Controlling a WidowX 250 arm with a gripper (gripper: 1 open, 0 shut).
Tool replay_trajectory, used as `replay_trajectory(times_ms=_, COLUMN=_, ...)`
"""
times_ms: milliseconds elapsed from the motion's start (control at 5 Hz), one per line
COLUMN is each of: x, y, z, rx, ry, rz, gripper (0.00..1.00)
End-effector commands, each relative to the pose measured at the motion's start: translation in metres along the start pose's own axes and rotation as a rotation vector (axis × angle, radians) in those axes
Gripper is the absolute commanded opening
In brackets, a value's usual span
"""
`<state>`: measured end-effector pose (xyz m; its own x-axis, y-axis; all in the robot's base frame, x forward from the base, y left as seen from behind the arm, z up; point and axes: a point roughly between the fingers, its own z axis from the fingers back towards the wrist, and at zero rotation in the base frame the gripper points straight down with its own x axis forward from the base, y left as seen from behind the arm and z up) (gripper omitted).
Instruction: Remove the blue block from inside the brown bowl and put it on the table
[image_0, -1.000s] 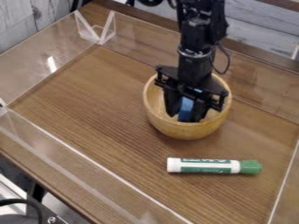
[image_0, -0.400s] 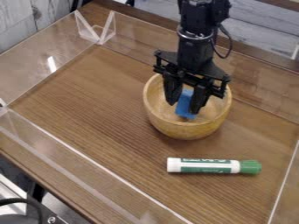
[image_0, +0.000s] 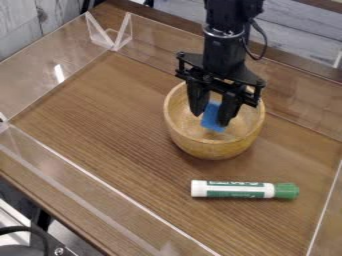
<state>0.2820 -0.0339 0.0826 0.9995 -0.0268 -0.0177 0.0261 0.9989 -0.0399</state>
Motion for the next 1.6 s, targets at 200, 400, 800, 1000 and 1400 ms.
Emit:
replay_trajectory(times_ms=200, x=0.007, y=0.001, z=0.029, rx=-0.016, ry=-0.089, rz=-0.001, gripper=0.00)
replay_trajectory(times_ms=400, x=0.006, y=0.001, z=0.031, rx=-0.020, ry=-0.090, rz=-0.004, gripper=0.00)
replay_trajectory(times_ms=800, x=0.003, y=0.002, z=0.035, rx=-0.029, ry=-0.093, rz=-0.007, gripper=0.00)
replay_trajectory(times_ms=1000, x=0.002, y=0.002, z=0.036, rx=-0.033, ry=-0.094, rz=-0.009, gripper=0.00)
replay_trajectory(times_ms=1400, x=-0.001, y=0.004, z=0.039, rx=-0.040, ry=-0.098, rz=-0.020, gripper=0.00)
